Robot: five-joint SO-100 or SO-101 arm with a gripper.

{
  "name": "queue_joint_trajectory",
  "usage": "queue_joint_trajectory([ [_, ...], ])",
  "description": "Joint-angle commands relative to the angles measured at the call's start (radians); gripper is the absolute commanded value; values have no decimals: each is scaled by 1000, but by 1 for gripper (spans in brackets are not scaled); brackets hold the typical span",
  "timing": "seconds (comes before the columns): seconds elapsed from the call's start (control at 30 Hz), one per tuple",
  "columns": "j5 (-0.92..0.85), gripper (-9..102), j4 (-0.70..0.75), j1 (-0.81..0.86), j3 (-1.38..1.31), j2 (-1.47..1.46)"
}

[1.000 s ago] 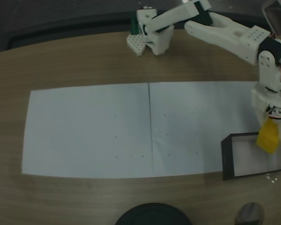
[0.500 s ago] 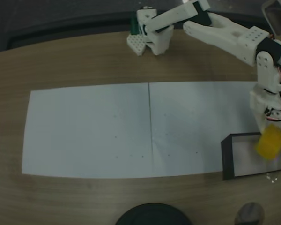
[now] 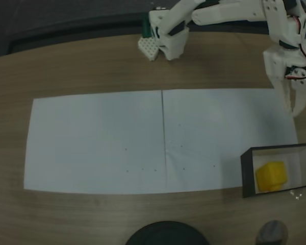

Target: Grab a yellow square and put it in the box.

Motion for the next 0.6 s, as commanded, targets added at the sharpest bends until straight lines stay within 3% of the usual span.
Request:
queue_joint_trajectory([
  [0.0, 11, 0, 8, 100, -20, 291],
  [0.13, 32, 0, 8, 199, 193, 583],
  [0.33, 44, 0, -9, 281, 726, 1131],
  [0.57, 43, 0, -140, 382, 1269, 1674],
])
